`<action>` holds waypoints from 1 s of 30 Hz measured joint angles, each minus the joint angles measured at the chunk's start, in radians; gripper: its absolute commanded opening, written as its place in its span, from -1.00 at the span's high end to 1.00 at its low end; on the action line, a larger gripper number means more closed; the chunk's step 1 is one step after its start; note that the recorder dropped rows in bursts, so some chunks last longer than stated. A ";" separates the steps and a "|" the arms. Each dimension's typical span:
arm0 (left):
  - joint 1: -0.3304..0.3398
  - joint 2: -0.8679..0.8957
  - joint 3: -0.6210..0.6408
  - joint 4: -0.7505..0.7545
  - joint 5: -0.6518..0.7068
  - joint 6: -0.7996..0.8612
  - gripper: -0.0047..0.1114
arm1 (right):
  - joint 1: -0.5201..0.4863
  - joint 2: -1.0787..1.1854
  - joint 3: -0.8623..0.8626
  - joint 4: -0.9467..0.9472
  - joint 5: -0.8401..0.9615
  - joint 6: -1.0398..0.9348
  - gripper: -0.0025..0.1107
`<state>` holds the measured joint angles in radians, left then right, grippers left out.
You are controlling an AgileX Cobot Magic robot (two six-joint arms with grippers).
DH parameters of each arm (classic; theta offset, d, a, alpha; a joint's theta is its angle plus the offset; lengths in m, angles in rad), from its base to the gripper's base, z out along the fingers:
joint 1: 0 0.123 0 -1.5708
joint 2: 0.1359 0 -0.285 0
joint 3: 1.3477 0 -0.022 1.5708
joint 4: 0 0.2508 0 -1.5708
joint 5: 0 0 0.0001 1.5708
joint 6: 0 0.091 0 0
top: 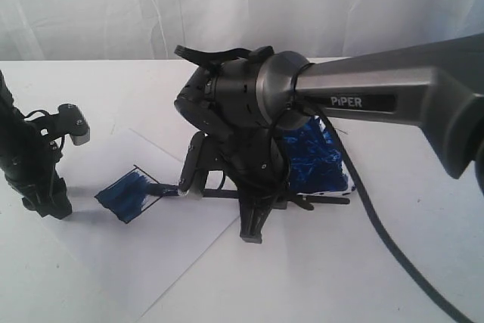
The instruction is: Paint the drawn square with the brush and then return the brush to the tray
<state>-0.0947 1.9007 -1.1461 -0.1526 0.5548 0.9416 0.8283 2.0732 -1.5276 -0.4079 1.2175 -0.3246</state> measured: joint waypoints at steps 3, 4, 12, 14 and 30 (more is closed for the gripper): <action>0.000 0.000 0.000 0.000 0.000 0.000 -0.18 | 0.014 0.000 0.000 0.021 0.000 -0.040 0.96; 0.000 0.000 0.000 0.000 0.000 0.000 -0.18 | 0.019 0.000 0.001 0.023 0.000 -0.044 0.96; 0.000 0.000 0.000 0.000 0.000 0.000 -0.18 | 0.048 0.000 0.001 0.023 0.000 -0.032 0.96; 0.000 0.000 0.000 0.000 0.000 0.000 -0.18 | 0.048 0.000 0.001 0.000 0.000 -0.011 0.96; 0.000 0.000 0.000 -0.002 0.000 0.000 -0.18 | 0.024 0.000 0.009 -0.097 -0.002 0.010 0.96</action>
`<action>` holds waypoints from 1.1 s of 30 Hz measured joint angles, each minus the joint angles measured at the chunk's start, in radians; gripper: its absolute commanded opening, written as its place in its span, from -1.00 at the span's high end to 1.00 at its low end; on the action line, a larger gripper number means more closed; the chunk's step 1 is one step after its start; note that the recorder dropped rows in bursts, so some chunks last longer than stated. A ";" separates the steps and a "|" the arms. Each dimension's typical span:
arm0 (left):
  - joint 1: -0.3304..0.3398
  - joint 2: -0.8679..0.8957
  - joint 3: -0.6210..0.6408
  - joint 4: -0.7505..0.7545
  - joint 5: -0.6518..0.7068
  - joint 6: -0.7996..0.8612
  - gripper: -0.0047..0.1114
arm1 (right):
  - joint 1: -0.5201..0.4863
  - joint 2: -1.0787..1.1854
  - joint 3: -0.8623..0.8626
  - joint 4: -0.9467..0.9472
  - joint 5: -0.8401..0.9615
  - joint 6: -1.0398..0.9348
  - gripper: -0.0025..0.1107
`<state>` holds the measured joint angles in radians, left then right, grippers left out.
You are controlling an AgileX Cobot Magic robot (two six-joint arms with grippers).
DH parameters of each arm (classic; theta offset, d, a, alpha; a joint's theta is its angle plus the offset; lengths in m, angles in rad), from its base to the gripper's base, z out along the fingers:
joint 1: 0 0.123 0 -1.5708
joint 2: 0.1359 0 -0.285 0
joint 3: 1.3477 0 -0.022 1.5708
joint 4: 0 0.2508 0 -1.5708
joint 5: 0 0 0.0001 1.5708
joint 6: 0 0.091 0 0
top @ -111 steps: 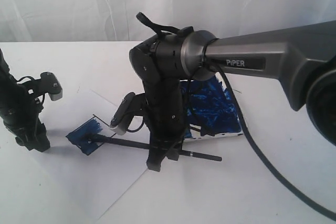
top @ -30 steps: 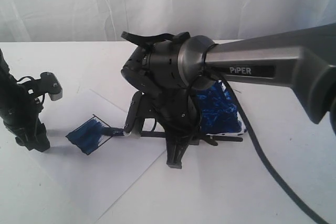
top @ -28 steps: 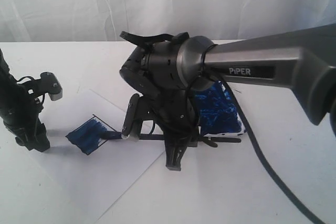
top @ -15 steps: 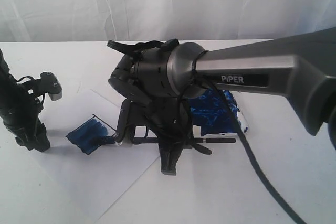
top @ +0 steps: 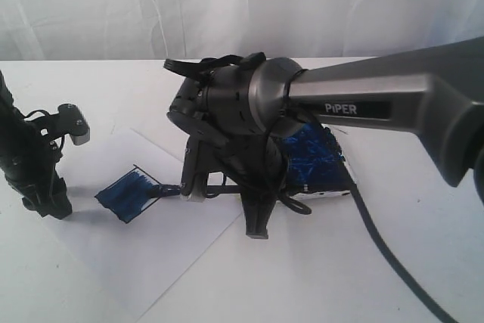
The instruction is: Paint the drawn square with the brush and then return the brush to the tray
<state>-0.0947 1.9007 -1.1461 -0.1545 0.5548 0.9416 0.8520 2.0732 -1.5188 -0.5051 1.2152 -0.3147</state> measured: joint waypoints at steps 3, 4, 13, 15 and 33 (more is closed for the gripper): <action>0.000 0.000 0.000 0.000 0.000 0.000 -0.18 | -0.017 0.000 0.017 -0.011 -0.003 0.000 0.96; 0.000 0.000 0.000 0.000 0.000 0.000 -0.18 | -0.019 0.000 0.022 -0.013 -0.003 0.000 0.96; 0.000 0.000 0.000 0.000 0.000 0.000 -0.18 | -0.013 -0.030 0.036 -0.004 0.001 -0.009 0.96; 0.000 0.000 0.000 0.000 0.000 0.000 -0.18 | 0.002 -0.042 0.036 0.005 0.001 -0.019 0.96; 0.000 0.000 0.000 0.000 0.000 -0.010 -0.18 | 0.056 -0.050 0.036 -0.013 0.003 0.019 0.96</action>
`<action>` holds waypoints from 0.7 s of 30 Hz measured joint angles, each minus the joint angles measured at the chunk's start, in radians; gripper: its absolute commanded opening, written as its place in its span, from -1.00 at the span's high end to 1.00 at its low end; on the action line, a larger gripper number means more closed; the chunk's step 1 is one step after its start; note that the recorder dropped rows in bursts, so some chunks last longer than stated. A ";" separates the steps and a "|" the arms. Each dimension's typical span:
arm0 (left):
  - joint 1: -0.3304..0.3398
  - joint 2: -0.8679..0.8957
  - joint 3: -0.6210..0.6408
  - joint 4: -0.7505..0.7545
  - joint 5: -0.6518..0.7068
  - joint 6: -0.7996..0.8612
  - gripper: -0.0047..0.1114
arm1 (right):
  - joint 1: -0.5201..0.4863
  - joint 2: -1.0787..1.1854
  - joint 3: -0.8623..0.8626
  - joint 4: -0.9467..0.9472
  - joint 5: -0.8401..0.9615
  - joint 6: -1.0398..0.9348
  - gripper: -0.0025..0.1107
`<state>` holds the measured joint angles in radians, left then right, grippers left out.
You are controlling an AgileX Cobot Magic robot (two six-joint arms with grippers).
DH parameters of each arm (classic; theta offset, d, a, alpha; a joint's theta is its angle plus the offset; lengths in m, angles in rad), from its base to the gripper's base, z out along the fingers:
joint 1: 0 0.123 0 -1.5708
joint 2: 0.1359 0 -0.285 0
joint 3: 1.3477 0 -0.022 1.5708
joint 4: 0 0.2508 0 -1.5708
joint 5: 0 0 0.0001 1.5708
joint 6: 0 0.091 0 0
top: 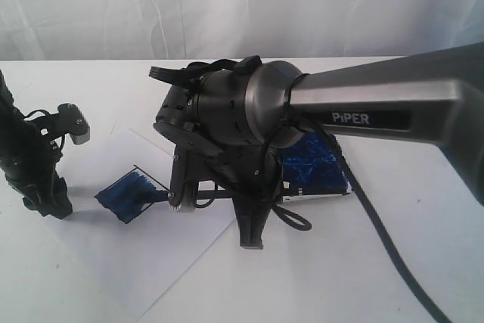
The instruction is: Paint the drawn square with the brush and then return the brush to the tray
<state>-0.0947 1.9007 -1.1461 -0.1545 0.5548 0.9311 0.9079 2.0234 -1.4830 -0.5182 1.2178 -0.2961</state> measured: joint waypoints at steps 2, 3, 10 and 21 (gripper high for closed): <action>0.000 0.000 0.000 0.000 0.000 0.000 -0.18 | 0.000 0.000 0.000 0.000 0.000 0.000 0.96; 0.000 0.000 0.000 0.000 0.000 0.000 -0.18 | 0.000 0.000 0.000 0.000 0.000 0.000 0.96; 0.000 0.000 0.000 0.000 0.000 0.000 -0.18 | 0.000 0.000 0.000 0.004 0.000 -0.017 0.96; 0.000 0.000 0.000 -0.002 0.000 -0.004 -0.18 | 0.000 0.041 0.002 -0.013 0.000 -0.012 0.96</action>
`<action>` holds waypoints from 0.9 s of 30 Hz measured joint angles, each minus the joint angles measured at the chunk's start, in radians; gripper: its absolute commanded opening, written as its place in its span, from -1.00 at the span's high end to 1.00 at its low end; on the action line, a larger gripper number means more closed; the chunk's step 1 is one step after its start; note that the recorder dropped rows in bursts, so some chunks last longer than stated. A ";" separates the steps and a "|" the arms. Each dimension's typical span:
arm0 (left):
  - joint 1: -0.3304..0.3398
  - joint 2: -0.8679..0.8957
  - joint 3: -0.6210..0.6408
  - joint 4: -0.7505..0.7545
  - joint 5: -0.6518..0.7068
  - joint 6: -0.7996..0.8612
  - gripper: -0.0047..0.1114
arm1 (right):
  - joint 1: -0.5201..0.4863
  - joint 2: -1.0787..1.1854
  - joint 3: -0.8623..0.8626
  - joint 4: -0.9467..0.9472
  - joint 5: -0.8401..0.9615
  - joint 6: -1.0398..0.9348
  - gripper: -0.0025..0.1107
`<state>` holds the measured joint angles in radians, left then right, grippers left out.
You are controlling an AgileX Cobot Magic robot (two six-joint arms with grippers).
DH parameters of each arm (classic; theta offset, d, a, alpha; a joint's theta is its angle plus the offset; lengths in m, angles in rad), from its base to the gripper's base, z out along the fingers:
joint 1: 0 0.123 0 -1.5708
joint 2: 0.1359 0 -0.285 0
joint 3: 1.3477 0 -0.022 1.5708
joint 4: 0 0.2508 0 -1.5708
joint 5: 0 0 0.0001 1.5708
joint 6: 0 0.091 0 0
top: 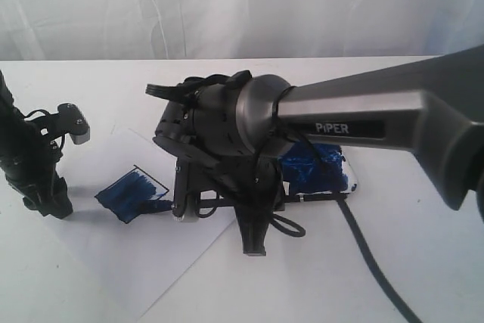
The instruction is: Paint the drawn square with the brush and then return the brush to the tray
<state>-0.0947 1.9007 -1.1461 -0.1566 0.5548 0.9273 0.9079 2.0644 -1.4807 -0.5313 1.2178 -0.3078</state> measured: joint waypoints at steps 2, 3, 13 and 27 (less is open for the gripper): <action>0.000 0.000 0.000 0.000 0.000 0.000 -0.18 | 0.000 0.010 0.000 -0.007 -0.002 0.015 0.96; 0.000 0.000 0.000 0.000 0.000 0.000 -0.18 | 0.000 0.013 0.000 -0.013 -0.002 0.022 0.96; 0.000 0.000 0.000 0.000 0.000 0.000 -0.18 | 0.000 0.014 0.001 -0.156 -0.002 0.101 0.96; 0.000 0.000 0.000 0.000 0.000 0.000 -0.18 | 0.009 0.014 0.001 -0.142 0.000 0.089 0.96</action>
<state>-0.0947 1.9007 -1.1461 -0.1566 0.5548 0.9273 0.9169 2.0788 -1.4800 -0.6733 1.2178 -0.2189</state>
